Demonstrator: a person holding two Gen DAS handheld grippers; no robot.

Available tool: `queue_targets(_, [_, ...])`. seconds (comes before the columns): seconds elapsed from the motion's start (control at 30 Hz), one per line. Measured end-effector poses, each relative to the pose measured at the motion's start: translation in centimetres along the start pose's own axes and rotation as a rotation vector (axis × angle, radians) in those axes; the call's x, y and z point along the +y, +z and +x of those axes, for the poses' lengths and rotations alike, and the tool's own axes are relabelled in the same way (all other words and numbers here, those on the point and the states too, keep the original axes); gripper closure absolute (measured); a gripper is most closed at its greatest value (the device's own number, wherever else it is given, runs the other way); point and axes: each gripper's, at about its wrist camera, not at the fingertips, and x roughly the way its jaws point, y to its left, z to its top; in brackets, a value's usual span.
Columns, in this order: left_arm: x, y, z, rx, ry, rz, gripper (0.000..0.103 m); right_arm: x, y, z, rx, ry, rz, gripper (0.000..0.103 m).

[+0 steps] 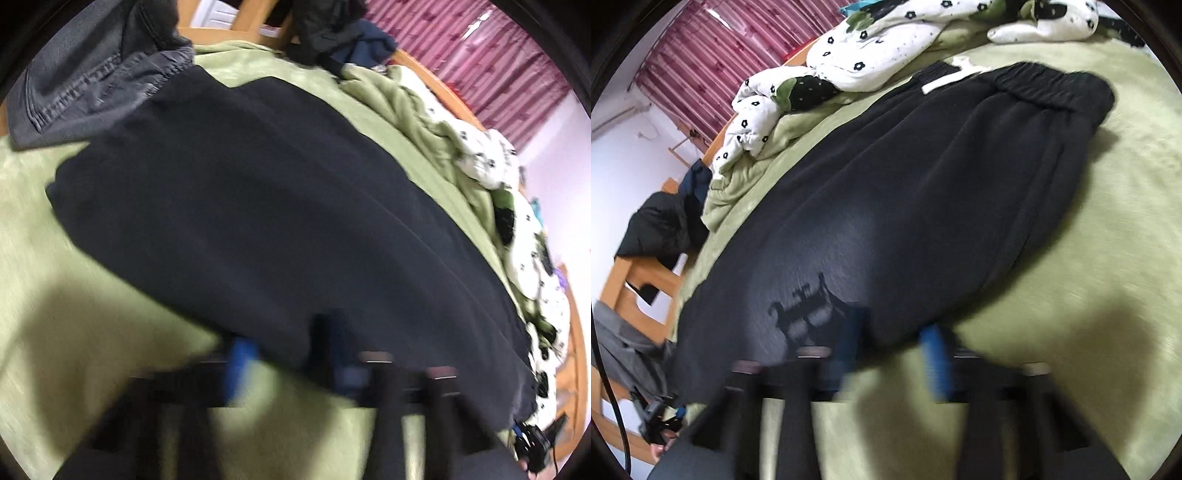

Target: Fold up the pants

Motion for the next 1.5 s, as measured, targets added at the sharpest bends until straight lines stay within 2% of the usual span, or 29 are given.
queue_targets(0.03, [-0.1,0.4,-0.2,0.006,-0.015,-0.009,0.092,0.8,0.2,-0.4,-0.021,0.008,-0.015,0.091])
queue_targets(0.1, [-0.4,1.2,-2.0,-0.054,-0.078,-0.021,0.093,2.5,1.0,-1.5,-0.066,0.026,-0.068,0.092])
queue_targets(0.13, [-1.5,2.0,-3.0,-0.091,-0.099,0.010,0.093,3.5,1.6,-2.2,-0.085,0.043,-0.102,0.092])
queue_targets(0.23, [-5.0,4.8,-4.0,-0.164,-0.082,0.103,0.093,6.2,4.2,-3.4,-0.129,0.092,-0.163,0.092])
queue_targets(0.37, [-8.6,9.3,-3.0,-0.216,-0.051,0.158,0.093,8.6,8.9,-2.3,-0.156,0.117,-0.205,0.092])
queue_targets(0.43, [-10.4,12.0,-1.7,-0.263,-0.030,0.179,0.093,9.4,10.9,-1.0,-0.172,0.101,-0.235,0.092])
queue_targets(0.57, [-12.4,15.1,1.2,-0.321,0.013,0.191,0.093,10.5,14.1,2.9,-0.186,0.067,-0.259,0.092])
queue_targets(0.63, [-13.2,16.2,3.5,-0.307,0.032,0.193,0.093,10.9,15.6,6.3,-0.165,0.028,-0.252,0.092])
queue_targets(0.73, [-14.2,16.8,7.1,-0.256,0.103,0.220,0.091,11.1,16.7,10.5,-0.119,-0.042,-0.238,0.089])
queue_targets(0.77, [-14.3,16.7,8.0,-0.240,0.128,0.227,0.090,11.2,17.0,11.7,-0.107,-0.068,-0.231,0.087])
queue_targets(0.8, [-14.4,16.6,8.8,-0.219,0.150,0.233,0.083,11.1,17.1,12.5,-0.097,-0.091,-0.223,0.082])
queue_targets(0.83, [-14.5,16.7,9.4,-0.190,0.161,0.240,0.080,11.1,17.2,13.0,-0.081,-0.107,-0.215,0.074])
queue_targets(0.9, [-14.0,16.3,8.5,-0.183,0.112,0.225,0.071,11.0,16.8,12.3,-0.089,-0.093,-0.195,0.068])
queue_targets(0.93, [-13.7,15.9,7.3,-0.198,0.084,0.217,0.065,10.9,16.4,11.2,-0.105,-0.078,-0.184,0.061])
queue_targets(1.0, [-13.2,14.8,5.3,-0.223,0.049,0.222,0.026,10.6,14.9,8.6,-0.131,-0.063,-0.198,0.048])
queue_targets(1.03, [-12.7,14.0,4.0,-0.240,0.034,0.232,0.023,10.5,14.2,7.5,-0.143,-0.063,-0.212,0.046])
queue_targets(1.1, [-11.9,11.9,2.3,-0.221,0.006,0.263,0.023,9.7,12.0,5.0,-0.154,-0.085,-0.239,0.045])
queue_targets(1.23, [-9.1,6.6,1.1,-0.101,0.010,0.302,0.023,6.4,7.7,1.8,-0.121,-0.128,-0.242,0.042])
queue_targets(1.3, [-7.0,4.3,1.3,-0.050,-0.003,0.248,0.023,4.1,5.7,0.9,-0.098,-0.141,-0.204,0.042])
queue_targets(1.37, [-4.3,2.8,2.2,0.004,-0.069,0.143,0.024,2.1,4.4,0.9,-0.058,-0.113,-0.146,0.042])
queue_targets(1.4, [-3.0,2.5,2.6,0.009,-0.111,0.083,0.026,1.5,4.3,1.2,-0.044,-0.104,-0.121,0.042])
queue_targets(1.43, [-2.5,2.7,2.6,-0.020,-0.143,0.049,0.026,0.5,4.1,1.7,-0.028,-0.090,-0.074,0.042])
queue_targets(1.5, [-2.6,3.3,2.9,-0.026,-0.164,0.016,0.025,-0.5,4.4,2.5,-0.027,-0.041,-0.016,0.042])
